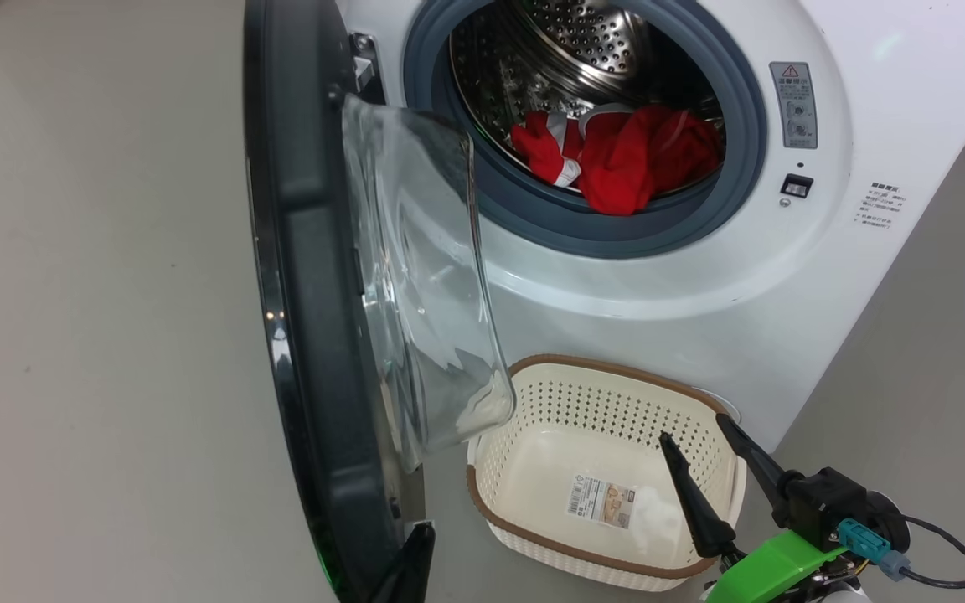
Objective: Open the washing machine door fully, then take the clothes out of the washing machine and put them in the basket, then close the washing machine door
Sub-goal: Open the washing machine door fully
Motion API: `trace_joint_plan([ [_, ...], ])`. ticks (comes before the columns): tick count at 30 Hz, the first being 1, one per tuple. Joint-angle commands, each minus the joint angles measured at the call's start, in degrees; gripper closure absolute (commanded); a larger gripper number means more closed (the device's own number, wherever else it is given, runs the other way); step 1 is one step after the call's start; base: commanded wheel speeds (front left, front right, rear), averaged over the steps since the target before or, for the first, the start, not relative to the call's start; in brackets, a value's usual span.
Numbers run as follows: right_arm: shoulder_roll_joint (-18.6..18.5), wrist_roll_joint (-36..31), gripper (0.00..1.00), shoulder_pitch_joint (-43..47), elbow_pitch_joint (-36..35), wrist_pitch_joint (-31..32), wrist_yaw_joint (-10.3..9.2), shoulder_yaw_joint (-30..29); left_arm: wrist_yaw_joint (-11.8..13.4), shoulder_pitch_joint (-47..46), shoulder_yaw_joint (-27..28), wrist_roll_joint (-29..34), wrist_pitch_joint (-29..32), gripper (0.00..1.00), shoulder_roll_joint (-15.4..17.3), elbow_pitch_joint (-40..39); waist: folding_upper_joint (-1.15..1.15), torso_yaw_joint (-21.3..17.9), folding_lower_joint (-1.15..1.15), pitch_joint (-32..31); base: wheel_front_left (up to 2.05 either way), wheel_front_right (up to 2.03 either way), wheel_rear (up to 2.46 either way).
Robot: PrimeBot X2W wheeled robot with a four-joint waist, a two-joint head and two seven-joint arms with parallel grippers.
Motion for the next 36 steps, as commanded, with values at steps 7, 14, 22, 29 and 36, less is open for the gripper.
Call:
trace_joint_plan([
  [7, -0.2, -0.2, 0.0, -1.2, -1.3, -0.4, 0.36, 1.2, 3.3, -2.3, 5.3, -0.3, -0.3, 1.0, 0.1, -2.1, 0.0, 0.2, 0.0, -0.2, 0.0, 0.0, 0.0],
  [14, 0.0, -0.2, 0.0, -0.7, -1.3, -0.4, 0.36, 1.1, 3.9, -1.9, 11.3, 0.9, -0.3, 1.0, 0.1, -1.9, 0.0, 0.5, 0.0, -0.3, 0.0, 0.0, 0.0],
  [22, 0.1, -0.3, 0.0, -0.4, -1.6, -0.4, 0.36, 1.1, 3.3, -3.5, 19.0, 2.7, -0.3, 1.0, 0.1, -0.1, 0.0, 0.4, 0.0, 0.0, 0.0, 0.0, 0.0],
  [29, 0.0, -0.6, 0.0, -0.7, -1.7, -0.4, 0.36, 0.8, 2.4, -5.9, 25.8, 2.7, -0.3, 1.0, 0.1, 2.4, 0.0, -0.3, 0.0, 0.9, 0.0, 0.0, 0.0],
  [36, -0.5, -0.8, 0.0, -1.2, -1.7, -0.4, 0.36, 0.5, 1.6, -9.1, 32.6, 4.5, -0.3, 1.0, 0.1, 4.9, 0.0, -0.7, 0.0, 2.2, 0.0, 0.0, 0.0],
])
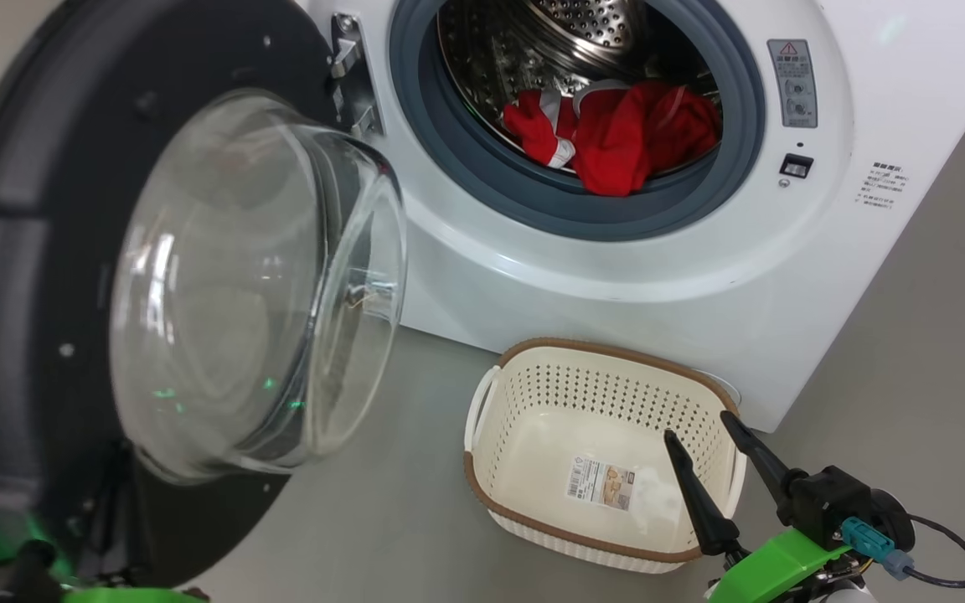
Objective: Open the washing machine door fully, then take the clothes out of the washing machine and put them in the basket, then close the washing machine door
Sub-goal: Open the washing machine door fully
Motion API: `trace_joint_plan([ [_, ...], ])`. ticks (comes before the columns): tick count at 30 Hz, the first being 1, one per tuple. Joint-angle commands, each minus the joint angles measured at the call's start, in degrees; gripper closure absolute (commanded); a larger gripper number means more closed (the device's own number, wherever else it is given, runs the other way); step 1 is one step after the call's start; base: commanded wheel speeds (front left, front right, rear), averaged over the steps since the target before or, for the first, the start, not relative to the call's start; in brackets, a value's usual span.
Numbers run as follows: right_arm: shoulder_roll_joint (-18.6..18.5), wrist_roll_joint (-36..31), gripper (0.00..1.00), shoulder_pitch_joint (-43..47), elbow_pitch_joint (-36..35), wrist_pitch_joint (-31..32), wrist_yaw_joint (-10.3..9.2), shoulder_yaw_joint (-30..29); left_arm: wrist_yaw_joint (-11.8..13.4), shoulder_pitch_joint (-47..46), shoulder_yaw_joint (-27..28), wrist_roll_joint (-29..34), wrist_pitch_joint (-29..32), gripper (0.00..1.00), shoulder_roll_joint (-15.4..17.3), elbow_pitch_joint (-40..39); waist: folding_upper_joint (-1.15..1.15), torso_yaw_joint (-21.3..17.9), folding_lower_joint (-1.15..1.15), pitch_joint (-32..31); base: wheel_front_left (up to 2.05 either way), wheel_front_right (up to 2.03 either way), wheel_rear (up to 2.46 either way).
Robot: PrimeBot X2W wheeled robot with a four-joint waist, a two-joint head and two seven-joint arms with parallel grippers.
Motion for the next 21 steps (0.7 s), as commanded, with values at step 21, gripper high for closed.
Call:
trace_joint_plan([
  [21, -1.5, -1.3, 0.0, -3.5, -1.8, -0.4, 0.36, 0.2, -3.4, -15.5, 22.7, 5.7, -0.7, 1.0, 5.3, 11.3, 0.0, -2.2, 0.0, 4.3, 0.0, 0.0, 0.0],
])
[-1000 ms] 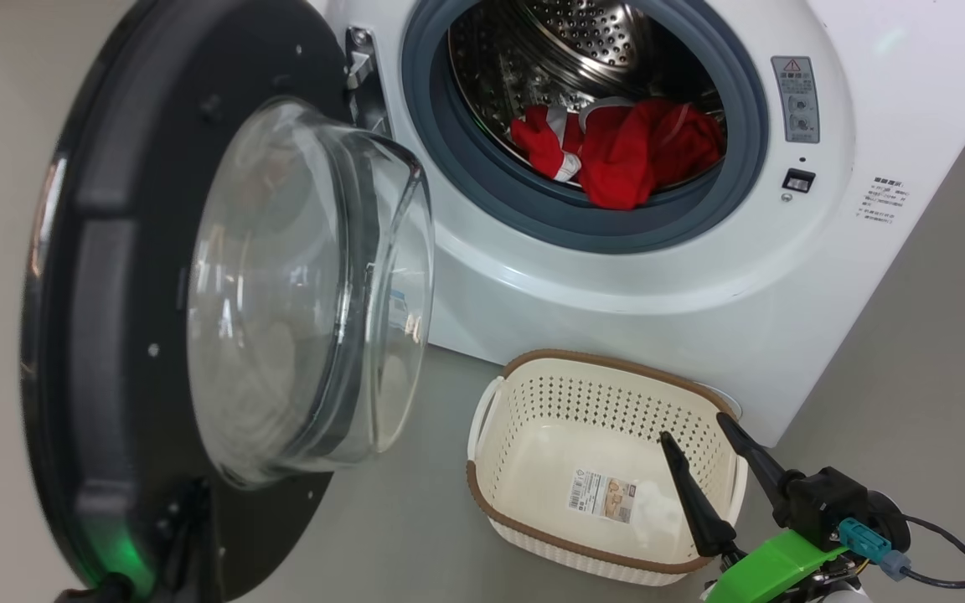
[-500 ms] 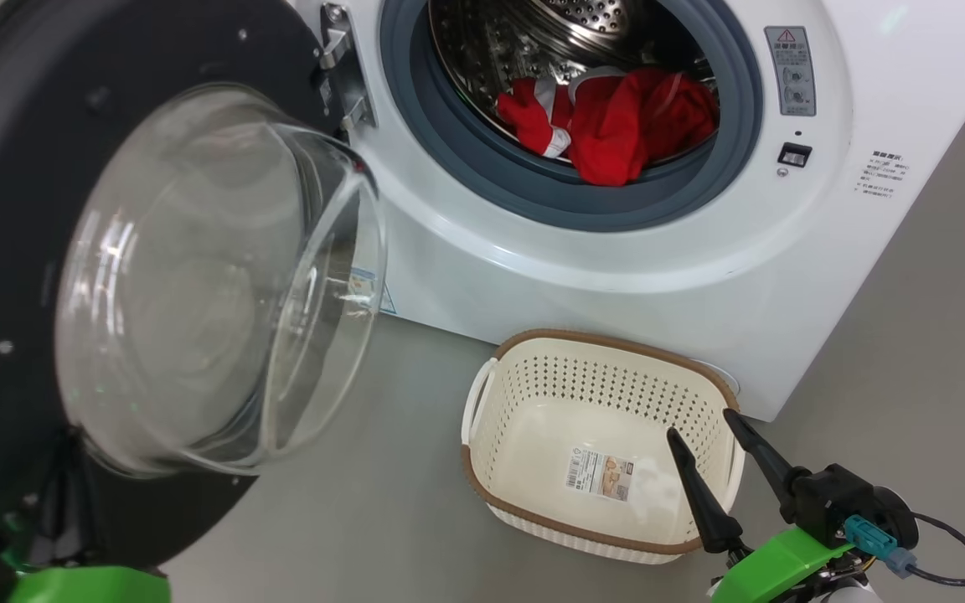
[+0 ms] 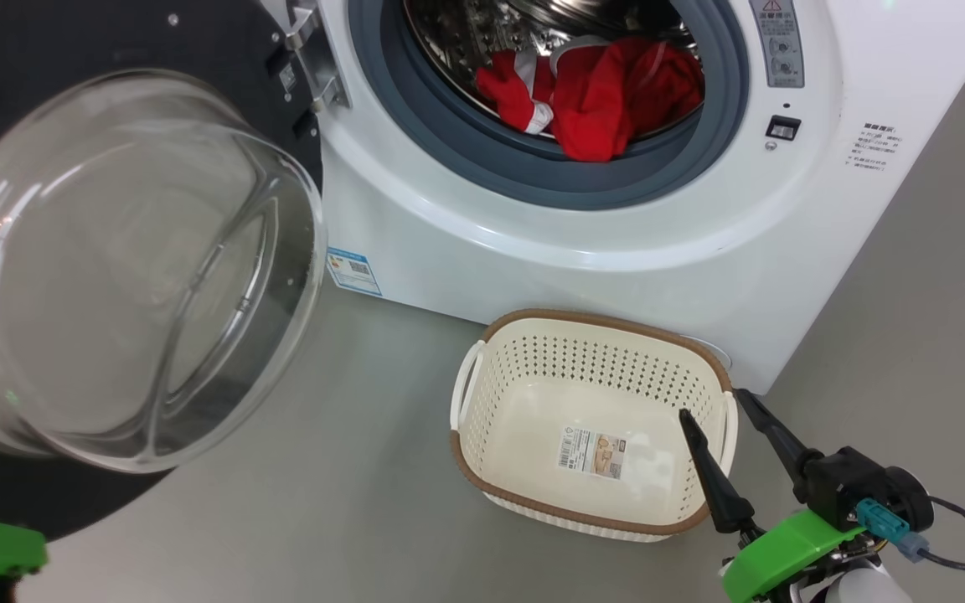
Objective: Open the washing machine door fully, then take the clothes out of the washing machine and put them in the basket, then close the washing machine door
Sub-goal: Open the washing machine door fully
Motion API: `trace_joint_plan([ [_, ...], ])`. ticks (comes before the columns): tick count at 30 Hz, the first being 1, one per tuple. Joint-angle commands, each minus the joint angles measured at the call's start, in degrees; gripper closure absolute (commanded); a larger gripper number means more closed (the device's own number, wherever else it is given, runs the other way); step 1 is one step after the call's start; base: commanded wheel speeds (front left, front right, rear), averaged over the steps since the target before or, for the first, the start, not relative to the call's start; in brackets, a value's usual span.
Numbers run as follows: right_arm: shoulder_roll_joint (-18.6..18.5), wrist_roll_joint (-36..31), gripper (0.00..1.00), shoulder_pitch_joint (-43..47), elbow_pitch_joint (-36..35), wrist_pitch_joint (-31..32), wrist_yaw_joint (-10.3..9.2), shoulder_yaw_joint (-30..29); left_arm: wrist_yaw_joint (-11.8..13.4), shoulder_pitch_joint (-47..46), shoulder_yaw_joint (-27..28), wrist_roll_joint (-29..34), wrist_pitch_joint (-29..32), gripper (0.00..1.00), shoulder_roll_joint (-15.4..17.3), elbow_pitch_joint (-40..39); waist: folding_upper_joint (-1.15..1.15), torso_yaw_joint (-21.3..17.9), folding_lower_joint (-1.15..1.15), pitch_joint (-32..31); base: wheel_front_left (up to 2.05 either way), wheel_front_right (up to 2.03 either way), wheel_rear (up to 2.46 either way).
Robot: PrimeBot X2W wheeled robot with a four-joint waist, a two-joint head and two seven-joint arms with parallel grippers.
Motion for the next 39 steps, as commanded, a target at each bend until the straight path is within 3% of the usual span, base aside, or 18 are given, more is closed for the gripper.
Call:
trace_joint_plan([
  [1, -0.2, -0.5, 0.0, -2.4, -1.6, -0.4, 0.36, 1.0, -0.2, -2.8, 3.6, 0.7, -0.5, 1.0, 3.7, -0.2, 0.0, -0.4, 0.0, 0.7, 0.0, 0.0, 0.0],
  [10, -0.7, -0.7, 0.0, -3.4, -1.7, -0.4, 0.36, 0.9, -0.9, -8.0, 8.7, 2.3, -0.5, 1.0, 7.1, 6.4, 0.0, -1.1, 0.0, 2.3, 0.0, 0.0, 0.0],
  [24, -0.7, -0.9, 0.0, -3.7, -1.5, -0.4, 0.36, 1.1, -1.9, -11.4, 12.1, 4.5, -0.5, 1.0, 9.4, 14.0, 0.0, -1.6, 0.0, 2.5, 0.0, 0.0, 0.0],
  [31, -0.5, -0.5, 0.0, -3.2, -1.5, -0.4, 0.36, 0.7, -2.3, -9.6, 10.7, 4.5, -0.5, 1.0, 9.0, 14.3, 0.0, -1.9, 0.0, 1.2, 0.0, 0.0, 0.0],
  [39, -0.1, -0.3, 0.0, -1.9, -1.9, -0.4, 0.36, -0.4, -2.3, -2.8, 4.8, 2.4, -0.5, 1.0, 5.9, 8.6, 0.0, -2.5, 0.0, -0.9, 0.0, 0.0, 0.0],
])
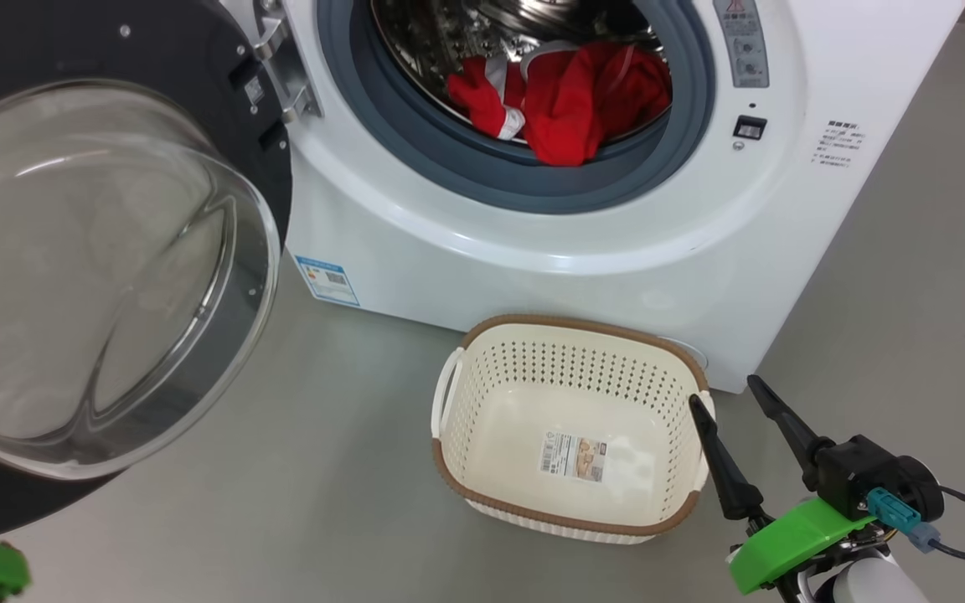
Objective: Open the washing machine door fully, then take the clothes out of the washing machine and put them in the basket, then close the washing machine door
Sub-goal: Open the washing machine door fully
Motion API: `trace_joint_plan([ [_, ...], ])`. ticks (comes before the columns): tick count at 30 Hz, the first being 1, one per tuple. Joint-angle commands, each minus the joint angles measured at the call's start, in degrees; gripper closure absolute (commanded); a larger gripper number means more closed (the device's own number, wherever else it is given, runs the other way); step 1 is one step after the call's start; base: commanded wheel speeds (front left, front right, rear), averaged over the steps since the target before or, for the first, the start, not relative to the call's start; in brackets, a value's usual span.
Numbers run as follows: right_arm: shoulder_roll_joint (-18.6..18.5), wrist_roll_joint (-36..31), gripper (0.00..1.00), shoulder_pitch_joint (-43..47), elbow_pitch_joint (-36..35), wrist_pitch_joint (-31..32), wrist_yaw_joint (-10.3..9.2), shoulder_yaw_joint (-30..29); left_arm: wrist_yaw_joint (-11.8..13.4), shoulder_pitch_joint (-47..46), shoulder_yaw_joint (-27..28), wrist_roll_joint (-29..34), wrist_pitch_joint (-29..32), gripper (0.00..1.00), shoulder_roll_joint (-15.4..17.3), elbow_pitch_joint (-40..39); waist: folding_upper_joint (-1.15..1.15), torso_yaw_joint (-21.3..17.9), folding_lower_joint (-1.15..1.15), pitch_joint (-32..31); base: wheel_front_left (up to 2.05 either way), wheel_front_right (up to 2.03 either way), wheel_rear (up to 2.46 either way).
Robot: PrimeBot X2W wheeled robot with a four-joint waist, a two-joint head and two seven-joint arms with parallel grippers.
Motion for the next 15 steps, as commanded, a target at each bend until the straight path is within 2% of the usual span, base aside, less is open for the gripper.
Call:
trace_joint_plan([
  [1, 0.2, 0.0, 0.0, -0.3, -1.6, -0.4, 0.36, 0.6, -0.3, 1.3, 0.5, -0.6, -0.3, 1.0, 1.6, -2.9, 0.0, -0.4, 0.0, -0.6, 0.0, 0.0, 0.0],
  [10, 0.6, 0.3, 0.0, 1.0, -2.2, -0.4, 0.36, -1.2, -0.3, 7.8, -5.8, -2.7, -0.3, 1.0, -1.5, -11.9, 0.0, -2.4, 0.0, -2.1, 0.0, 0.0, 0.0],
  [12, 0.6, 0.2, 0.0, 1.1, -2.3, -0.4, 0.36, -1.5, -0.3, 9.6, -7.6, -3.4, -0.3, 0.93, -2.2, -14.5, 0.0, -3.2, 0.0, -2.3, 0.0, 0.0, 0.0],
  [15, 0.8, 0.2, 0.0, 1.4, -2.5, -0.4, 0.36, -2.3, -0.3, 12.2, -10.1, -4.5, -0.3, 0.75, -2.8, -17.7, 0.0, -4.8, 0.0, -2.7, 0.0, 0.0, 0.0],
])
